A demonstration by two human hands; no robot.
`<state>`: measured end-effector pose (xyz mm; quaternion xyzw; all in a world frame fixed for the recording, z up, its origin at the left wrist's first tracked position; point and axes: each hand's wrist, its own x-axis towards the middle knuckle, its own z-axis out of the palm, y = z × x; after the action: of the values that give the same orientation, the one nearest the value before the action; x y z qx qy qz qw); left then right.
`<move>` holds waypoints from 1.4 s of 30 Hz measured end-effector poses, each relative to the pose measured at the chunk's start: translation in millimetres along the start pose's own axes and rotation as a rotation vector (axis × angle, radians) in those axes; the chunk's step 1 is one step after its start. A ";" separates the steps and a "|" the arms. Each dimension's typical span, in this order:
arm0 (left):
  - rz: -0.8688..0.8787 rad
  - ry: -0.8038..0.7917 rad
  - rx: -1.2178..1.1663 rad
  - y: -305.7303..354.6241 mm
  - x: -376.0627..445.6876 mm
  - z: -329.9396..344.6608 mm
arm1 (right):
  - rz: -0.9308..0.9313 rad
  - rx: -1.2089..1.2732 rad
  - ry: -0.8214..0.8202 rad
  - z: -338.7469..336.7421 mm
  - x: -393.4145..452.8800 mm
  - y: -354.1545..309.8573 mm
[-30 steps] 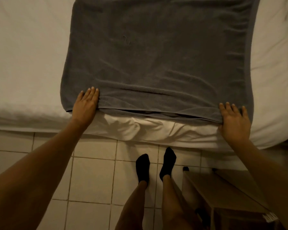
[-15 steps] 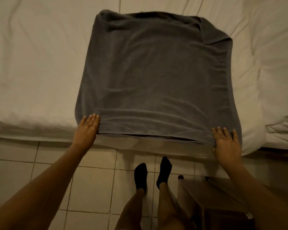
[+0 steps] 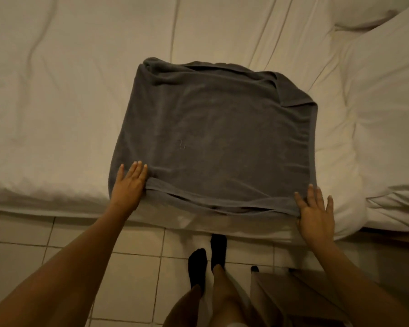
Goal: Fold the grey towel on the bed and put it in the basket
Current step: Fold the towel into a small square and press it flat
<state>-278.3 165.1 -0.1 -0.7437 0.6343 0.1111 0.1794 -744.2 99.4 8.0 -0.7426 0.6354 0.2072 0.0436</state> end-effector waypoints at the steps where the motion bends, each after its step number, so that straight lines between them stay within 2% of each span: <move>1: -0.009 0.005 0.027 -1.9 11.0 -7.4 | 0.015 0.015 0.016 -6.3 10.7 1.7; 16: -0.106 0.145 -0.020 -13.5 165.0 -109.0 | 0.082 0.093 0.169 -87.0 182.7 10.0; 23: -0.049 0.144 0.056 -37.4 223.3 -122.3 | 0.077 0.081 0.218 -105.9 243.0 3.5; 33: 0.014 0.209 0.014 -36.2 317.3 -136.0 | 0.153 -0.046 0.198 -120.9 326.1 3.8; 38: 0.045 0.185 0.153 -42.4 358.6 -143.2 | 0.176 -0.140 0.175 -125.0 365.4 -0.2; 42: 0.061 0.168 0.280 -43.6 393.8 -156.2 | 0.230 -0.237 0.096 -132.5 394.3 -5.4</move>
<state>-177.9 -248.7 -7.0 -0.6985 0.6786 -0.0359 0.2242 -663.6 -308.1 -15.6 -0.6738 0.6888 0.2486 -0.0985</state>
